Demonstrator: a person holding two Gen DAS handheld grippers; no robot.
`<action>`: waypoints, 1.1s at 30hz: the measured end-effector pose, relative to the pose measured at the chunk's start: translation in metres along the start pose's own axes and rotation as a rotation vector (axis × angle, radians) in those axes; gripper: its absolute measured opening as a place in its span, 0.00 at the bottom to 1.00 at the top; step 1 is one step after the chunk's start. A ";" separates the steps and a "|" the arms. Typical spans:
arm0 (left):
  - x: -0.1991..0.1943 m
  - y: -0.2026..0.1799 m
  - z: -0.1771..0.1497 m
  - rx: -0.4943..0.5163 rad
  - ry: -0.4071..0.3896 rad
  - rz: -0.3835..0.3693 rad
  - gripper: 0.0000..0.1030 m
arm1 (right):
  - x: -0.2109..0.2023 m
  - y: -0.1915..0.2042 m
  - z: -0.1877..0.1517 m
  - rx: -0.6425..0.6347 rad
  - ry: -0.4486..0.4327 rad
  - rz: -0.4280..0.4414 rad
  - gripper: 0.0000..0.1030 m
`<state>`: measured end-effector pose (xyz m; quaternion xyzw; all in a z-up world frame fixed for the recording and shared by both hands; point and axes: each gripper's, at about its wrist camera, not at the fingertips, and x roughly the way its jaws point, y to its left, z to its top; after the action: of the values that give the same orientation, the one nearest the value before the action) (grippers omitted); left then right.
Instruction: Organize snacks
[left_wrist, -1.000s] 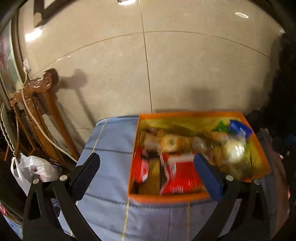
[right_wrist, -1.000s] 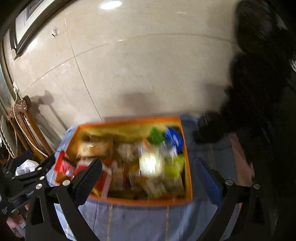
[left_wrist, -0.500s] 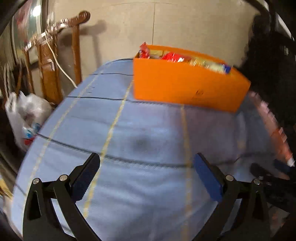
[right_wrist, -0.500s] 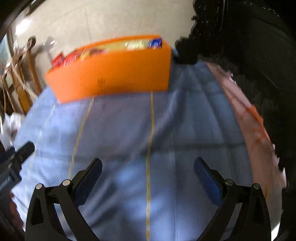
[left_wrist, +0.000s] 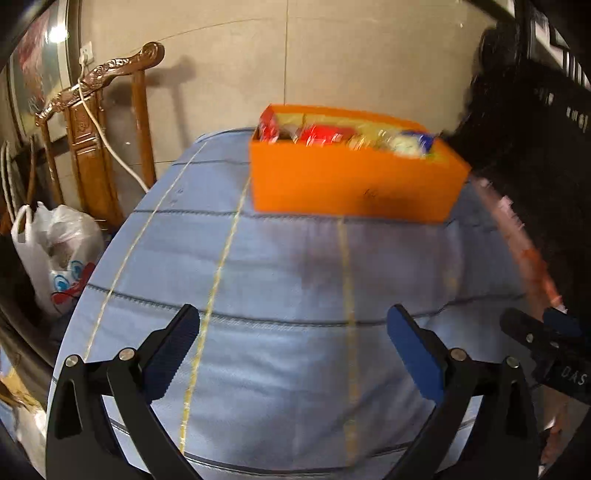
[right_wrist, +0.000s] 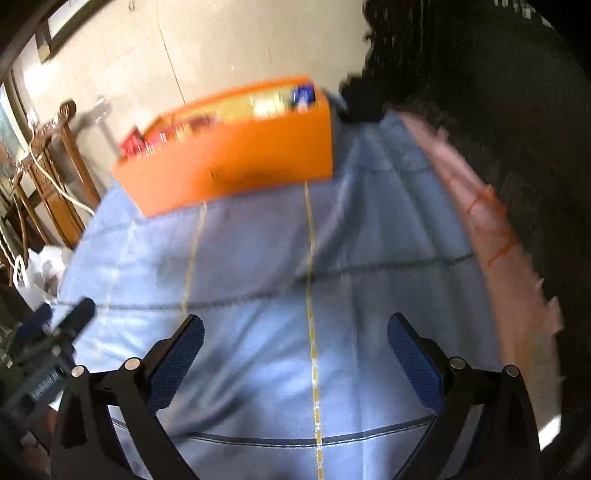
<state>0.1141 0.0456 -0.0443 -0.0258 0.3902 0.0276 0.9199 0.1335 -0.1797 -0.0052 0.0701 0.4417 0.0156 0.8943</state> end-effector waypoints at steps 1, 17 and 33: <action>-0.007 -0.001 0.010 -0.013 -0.007 -0.011 0.96 | -0.009 0.002 0.008 -0.004 -0.013 0.009 0.97; -0.041 -0.037 0.078 0.101 -0.029 -0.025 0.96 | -0.041 -0.001 0.071 -0.066 -0.087 -0.056 0.97; -0.050 -0.040 0.099 0.125 -0.094 0.005 0.96 | -0.036 0.010 0.080 -0.089 -0.077 -0.069 0.97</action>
<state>0.1533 0.0115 0.0612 0.0343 0.3474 0.0068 0.9371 0.1754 -0.1817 0.0727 0.0152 0.4082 0.0016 0.9128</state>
